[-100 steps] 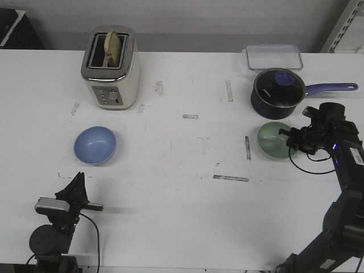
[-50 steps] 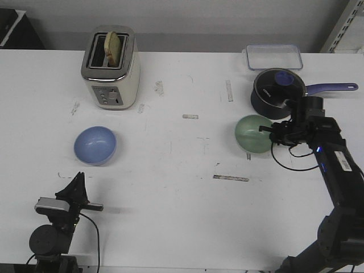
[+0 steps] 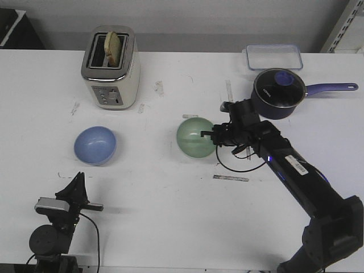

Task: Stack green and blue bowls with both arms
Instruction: 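Carry the green bowl with the right gripper to the table center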

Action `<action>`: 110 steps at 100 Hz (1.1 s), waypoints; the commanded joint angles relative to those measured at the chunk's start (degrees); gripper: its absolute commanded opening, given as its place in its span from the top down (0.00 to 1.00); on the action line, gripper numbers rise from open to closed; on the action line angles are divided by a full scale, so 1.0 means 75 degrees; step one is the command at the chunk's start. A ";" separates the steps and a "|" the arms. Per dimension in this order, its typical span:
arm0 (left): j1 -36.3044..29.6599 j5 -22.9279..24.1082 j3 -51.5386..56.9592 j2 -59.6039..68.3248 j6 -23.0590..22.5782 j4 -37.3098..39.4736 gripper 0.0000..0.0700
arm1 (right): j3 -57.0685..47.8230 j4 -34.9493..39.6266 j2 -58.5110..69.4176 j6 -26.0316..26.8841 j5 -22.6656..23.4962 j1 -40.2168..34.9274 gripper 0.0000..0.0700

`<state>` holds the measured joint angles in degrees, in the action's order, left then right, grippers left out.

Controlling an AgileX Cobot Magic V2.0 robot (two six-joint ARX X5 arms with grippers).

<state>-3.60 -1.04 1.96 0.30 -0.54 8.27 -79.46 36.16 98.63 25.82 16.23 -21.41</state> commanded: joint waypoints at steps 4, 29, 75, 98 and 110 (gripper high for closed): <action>0.0015 0.0009 -0.0166 -0.0015 -0.0009 0.0105 1.00 | -0.0143 -0.0090 0.0382 0.0399 -0.0326 -0.0216 0.99; 0.0015 0.0009 -0.0166 -0.0015 -0.0009 0.0105 1.00 | -0.0143 -0.0227 0.0615 0.0388 -0.0437 -0.0402 0.99; 0.0015 0.0009 -0.0166 -0.0015 -0.0009 0.0102 1.00 | -0.0143 -0.0187 0.0618 0.0417 -0.0799 -0.0629 0.81; 0.0015 0.0009 -0.0166 -0.0015 -0.0009 0.0105 1.00 | -0.0143 -0.0187 0.0600 0.0437 -0.0828 -0.0737 0.46; 0.0015 0.0009 -0.0166 -0.0015 -0.0009 0.0105 1.00 | -0.0146 -0.0099 0.0472 0.0283 -0.0863 -0.0714 0.29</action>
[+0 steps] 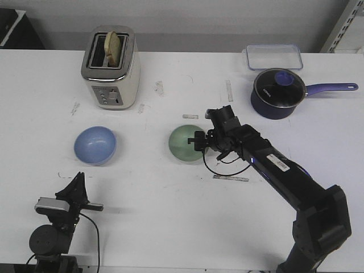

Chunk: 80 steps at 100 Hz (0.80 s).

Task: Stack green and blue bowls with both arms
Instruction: 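Carry the green bowl with the right gripper to the table center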

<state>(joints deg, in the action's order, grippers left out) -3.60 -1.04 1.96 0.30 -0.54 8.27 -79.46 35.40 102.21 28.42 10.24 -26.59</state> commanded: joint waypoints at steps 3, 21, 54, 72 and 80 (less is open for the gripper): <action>0.0015 0.0009 -0.0166 -0.0015 -0.0009 0.0105 1.00 | -0.0146 0.0044 -0.0070 -0.0122 -0.0102 -0.0006 0.29; 0.0015 0.0009 -0.0166 -0.0015 -0.0009 0.0105 1.00 | -0.0146 0.0297 -0.0600 -0.0962 -0.0857 -0.0003 0.29; 0.0015 0.0009 -0.0166 -0.0015 -0.0009 0.0105 1.00 | 0.0495 -0.0306 -0.2218 -0.3121 -0.1961 0.0283 0.54; 0.0015 0.0009 -0.0166 -0.0015 -0.0009 0.0105 1.00 | 0.1469 -0.0880 -0.3328 -0.3509 -0.1938 0.0836 0.97; 0.0015 0.0009 -0.0166 -0.0015 -0.0009 0.0105 1.00 | 0.1900 -0.1163 -0.3824 -0.3637 -0.1947 0.1110 0.99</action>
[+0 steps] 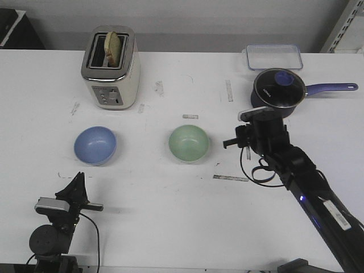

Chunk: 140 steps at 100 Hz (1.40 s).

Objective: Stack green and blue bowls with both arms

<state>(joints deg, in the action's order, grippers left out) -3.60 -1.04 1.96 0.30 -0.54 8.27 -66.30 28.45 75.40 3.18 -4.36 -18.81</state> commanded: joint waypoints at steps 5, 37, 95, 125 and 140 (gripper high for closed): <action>0.0015 0.0009 -0.0166 -0.0015 -0.0009 0.0105 1.00 | 0.0411 -0.0420 -0.0548 -0.0291 0.0000 0.0230 0.99; 0.0015 0.0009 -0.0166 -0.0015 -0.0009 0.0105 1.00 | 0.2532 -0.2320 -0.2678 -0.0283 -0.0009 0.1367 0.99; 0.0015 0.0009 -0.0166 -0.0015 -0.0009 0.0105 1.00 | 0.5794 -0.3360 -0.6286 -0.0254 -0.0017 0.2087 0.99; 0.0015 0.0009 -0.0166 -0.0015 -0.0009 0.0105 1.00 | 0.5831 -0.3343 -0.7947 -0.0254 -0.0026 0.2084 0.99; 0.0015 0.0009 -0.0166 -0.0015 -0.0009 0.0105 1.00 | 0.5829 -0.3448 -0.8577 -0.0254 -0.0023 0.2081 0.99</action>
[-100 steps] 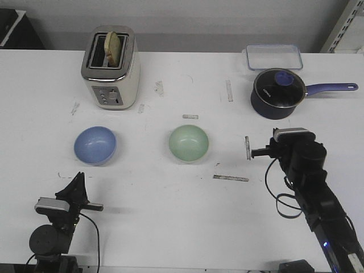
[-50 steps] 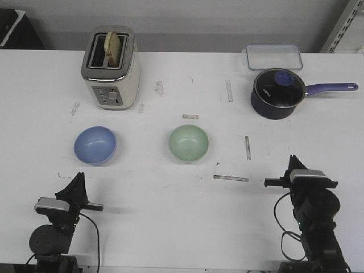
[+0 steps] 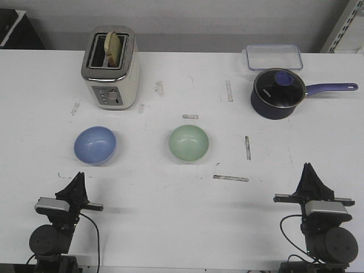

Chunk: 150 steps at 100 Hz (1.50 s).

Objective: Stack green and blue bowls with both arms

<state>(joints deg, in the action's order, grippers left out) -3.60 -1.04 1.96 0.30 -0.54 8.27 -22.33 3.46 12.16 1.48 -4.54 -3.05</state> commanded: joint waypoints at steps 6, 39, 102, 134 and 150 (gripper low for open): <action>0.0015 0.0009 -0.0166 -0.0015 -0.0009 0.0105 1.00 | -0.0035 -0.0117 -0.0321 -0.0026 -0.0003 -0.0020 0.99; 0.0015 0.0009 -0.0166 -0.0015 -0.0009 0.0105 1.00 | -0.0035 -0.0117 -0.0621 -0.0029 -0.0003 -0.0020 0.99; 0.0015 0.0012 0.0425 0.0341 0.0015 0.0251 1.00 | -0.0035 -0.0117 -0.0621 -0.0026 -0.0003 -0.0020 0.99; 0.0012 0.0006 0.1859 0.2527 -0.0032 -0.0169 1.00 | -0.0035 -0.0117 -0.0621 -0.0026 -0.0003 -0.0020 0.99; 0.0012 0.0006 0.2760 0.3928 -0.0009 -0.0181 1.00 | -0.0035 -0.0114 -0.0621 -0.0029 -0.0003 -0.0020 0.99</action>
<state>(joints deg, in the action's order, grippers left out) -3.60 -1.04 19.86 26.33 -0.54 5.91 -22.33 3.22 7.66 1.48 -4.54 -3.05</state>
